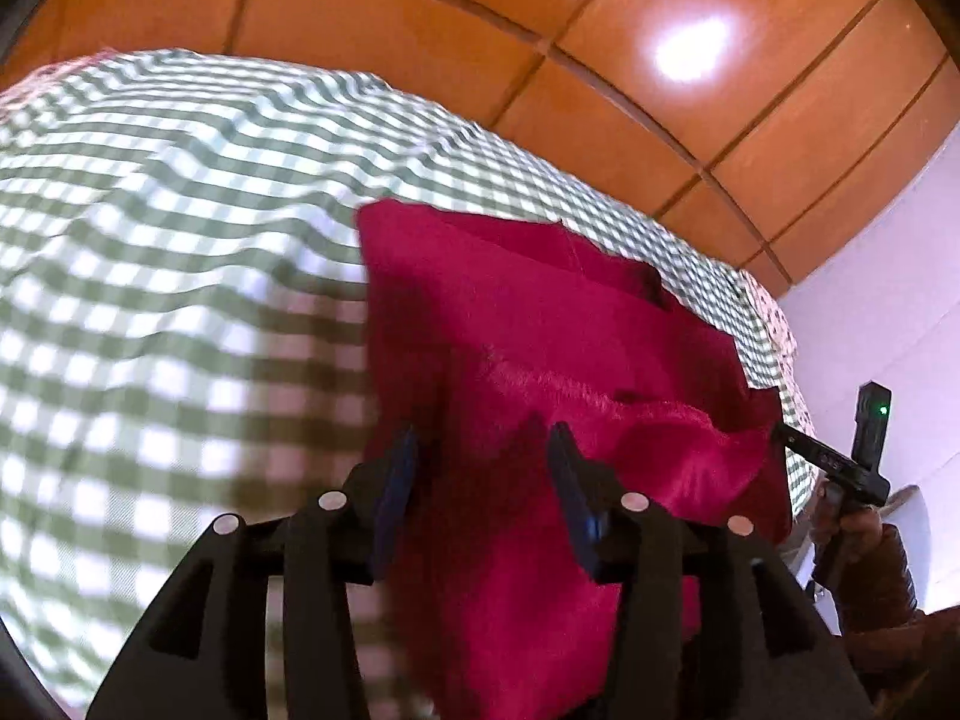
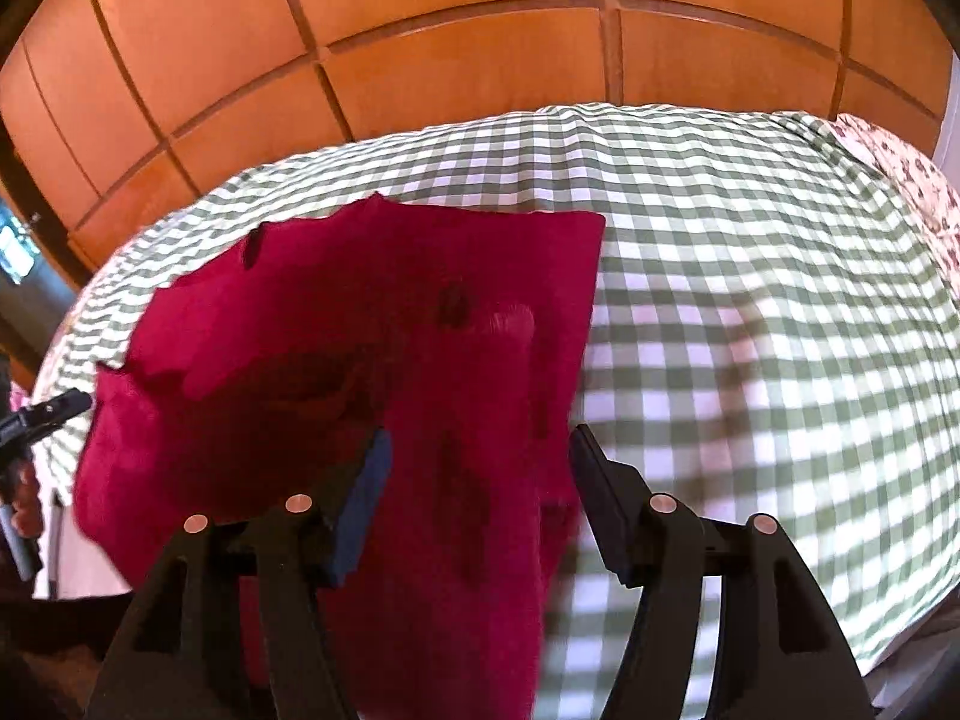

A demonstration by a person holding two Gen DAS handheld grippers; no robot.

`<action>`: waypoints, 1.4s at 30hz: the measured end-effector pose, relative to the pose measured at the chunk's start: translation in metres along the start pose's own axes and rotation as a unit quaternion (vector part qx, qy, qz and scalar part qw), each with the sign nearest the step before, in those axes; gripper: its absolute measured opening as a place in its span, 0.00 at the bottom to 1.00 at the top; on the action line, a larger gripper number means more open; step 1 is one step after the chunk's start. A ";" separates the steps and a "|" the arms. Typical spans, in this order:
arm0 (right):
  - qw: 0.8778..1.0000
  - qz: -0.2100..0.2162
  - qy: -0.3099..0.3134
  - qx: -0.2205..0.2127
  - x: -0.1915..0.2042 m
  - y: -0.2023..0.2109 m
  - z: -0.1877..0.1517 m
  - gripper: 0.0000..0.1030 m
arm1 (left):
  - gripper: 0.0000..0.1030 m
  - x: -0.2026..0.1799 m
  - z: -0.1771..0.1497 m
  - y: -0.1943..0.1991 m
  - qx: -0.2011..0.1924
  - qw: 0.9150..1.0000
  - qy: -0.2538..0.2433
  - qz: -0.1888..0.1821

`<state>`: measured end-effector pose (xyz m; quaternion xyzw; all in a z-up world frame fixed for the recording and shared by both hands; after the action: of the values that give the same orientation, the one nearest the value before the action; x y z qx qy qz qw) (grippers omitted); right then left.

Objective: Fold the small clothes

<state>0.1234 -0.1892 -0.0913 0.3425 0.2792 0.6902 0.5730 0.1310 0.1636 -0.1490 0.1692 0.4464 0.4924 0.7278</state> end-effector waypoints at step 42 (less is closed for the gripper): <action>0.994 -0.086 -0.067 -0.018 -0.029 -0.117 0.098 0.22 | 0.15 0.016 0.126 -0.095 -0.020 0.973 -0.072 0.220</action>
<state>0.2748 -0.1961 -0.1267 0.3524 0.2558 0.6186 0.6539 0.2898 0.1588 -0.1531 0.2838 0.3349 0.6355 0.6351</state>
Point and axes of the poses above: each gripper's, at about its wrist camera, not at the fingertips, and y roughly against the way its jaws point, x to its left, z to its top, the point moved 8 cm from there along -y, roughly the way its jaws point, and after that the axes turned 4 degrees about -x, right-handed, at the moved point
